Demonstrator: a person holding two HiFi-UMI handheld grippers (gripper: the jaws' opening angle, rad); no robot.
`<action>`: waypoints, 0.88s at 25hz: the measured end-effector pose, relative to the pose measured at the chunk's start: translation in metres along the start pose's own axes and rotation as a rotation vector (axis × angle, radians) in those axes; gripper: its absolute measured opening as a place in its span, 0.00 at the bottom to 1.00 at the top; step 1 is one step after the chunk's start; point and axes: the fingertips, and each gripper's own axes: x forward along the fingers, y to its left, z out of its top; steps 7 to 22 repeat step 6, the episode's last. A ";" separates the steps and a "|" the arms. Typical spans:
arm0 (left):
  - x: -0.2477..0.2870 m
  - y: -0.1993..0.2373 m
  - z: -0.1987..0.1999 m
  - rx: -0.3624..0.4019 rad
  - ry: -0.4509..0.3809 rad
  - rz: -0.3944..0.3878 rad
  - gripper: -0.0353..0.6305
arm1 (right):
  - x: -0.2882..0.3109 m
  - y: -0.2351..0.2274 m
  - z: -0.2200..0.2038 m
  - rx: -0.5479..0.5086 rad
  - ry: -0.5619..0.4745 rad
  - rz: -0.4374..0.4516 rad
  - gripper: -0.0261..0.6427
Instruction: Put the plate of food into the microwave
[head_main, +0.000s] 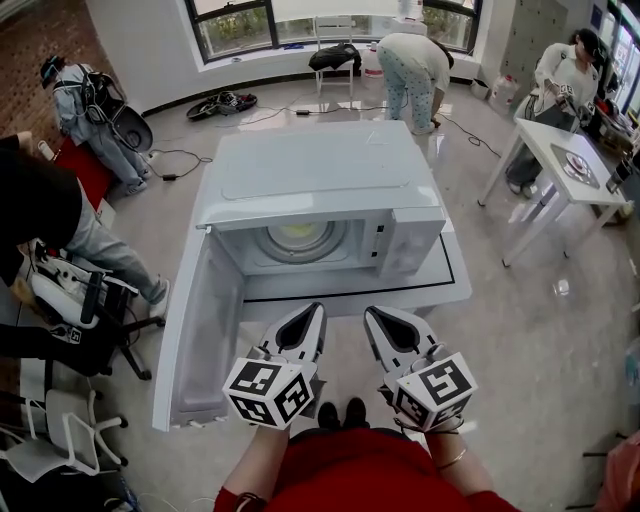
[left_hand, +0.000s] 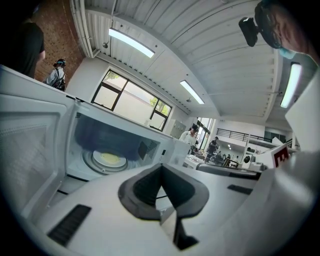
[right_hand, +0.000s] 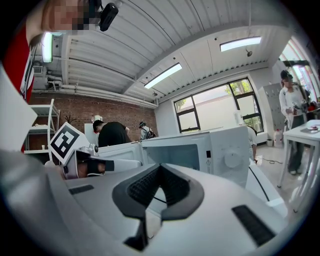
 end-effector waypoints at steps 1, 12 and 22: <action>0.000 0.000 0.000 0.000 0.002 -0.001 0.06 | 0.001 0.000 -0.001 -0.002 -0.001 0.002 0.06; 0.004 -0.002 -0.005 0.000 0.022 -0.010 0.06 | 0.001 -0.001 -0.007 0.004 0.000 0.003 0.06; 0.004 -0.002 -0.005 0.000 0.022 -0.010 0.06 | 0.001 -0.001 -0.007 0.004 0.000 0.003 0.06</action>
